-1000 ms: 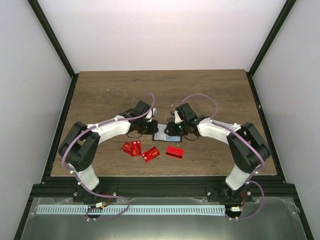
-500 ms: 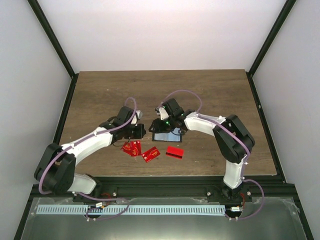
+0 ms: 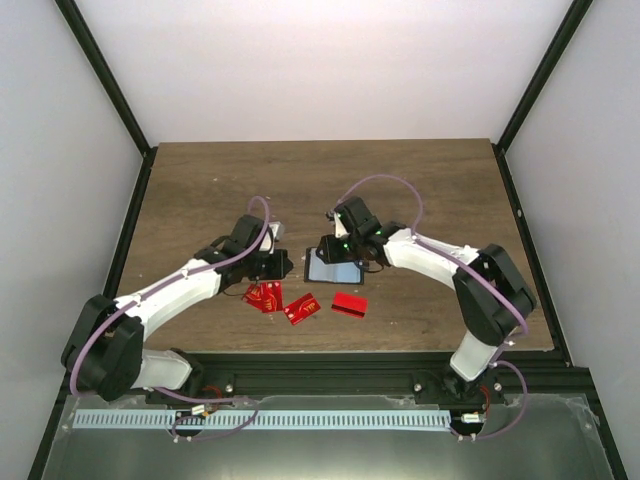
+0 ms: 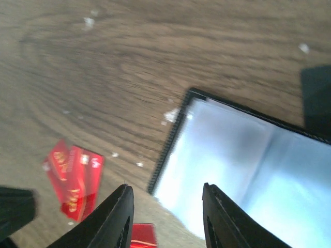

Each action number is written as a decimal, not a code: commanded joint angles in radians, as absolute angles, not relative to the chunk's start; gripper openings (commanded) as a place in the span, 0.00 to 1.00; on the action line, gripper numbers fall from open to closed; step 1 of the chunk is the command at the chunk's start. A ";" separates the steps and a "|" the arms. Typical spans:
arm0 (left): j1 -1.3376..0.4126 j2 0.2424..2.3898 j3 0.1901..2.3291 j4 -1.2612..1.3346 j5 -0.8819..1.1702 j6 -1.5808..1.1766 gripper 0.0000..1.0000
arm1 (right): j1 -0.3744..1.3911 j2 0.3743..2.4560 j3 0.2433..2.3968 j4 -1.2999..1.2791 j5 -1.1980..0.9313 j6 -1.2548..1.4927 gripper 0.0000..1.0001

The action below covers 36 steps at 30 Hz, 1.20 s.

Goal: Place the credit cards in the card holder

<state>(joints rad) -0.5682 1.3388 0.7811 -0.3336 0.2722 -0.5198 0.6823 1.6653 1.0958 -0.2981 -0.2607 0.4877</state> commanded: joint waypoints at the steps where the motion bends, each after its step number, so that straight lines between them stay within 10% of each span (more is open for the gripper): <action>1: -0.579 1.322 0.761 -0.331 0.285 -0.521 0.04 | 0.689 1.734 1.080 -0.338 -0.154 0.489 0.35; 15: -0.581 1.308 0.739 -0.350 0.269 -0.516 0.04 | 0.710 1.867 1.105 -0.270 -0.242 0.502 0.24; 36: -0.750 1.382 0.732 -0.330 0.198 -0.520 0.16 | 0.713 1.503 0.748 -0.318 -0.129 0.603 0.41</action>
<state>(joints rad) -0.7288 1.3846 0.7433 -0.3622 0.2211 -0.5034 0.7036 1.4891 0.8246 -0.3210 -0.1730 0.5571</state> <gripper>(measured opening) 0.156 0.414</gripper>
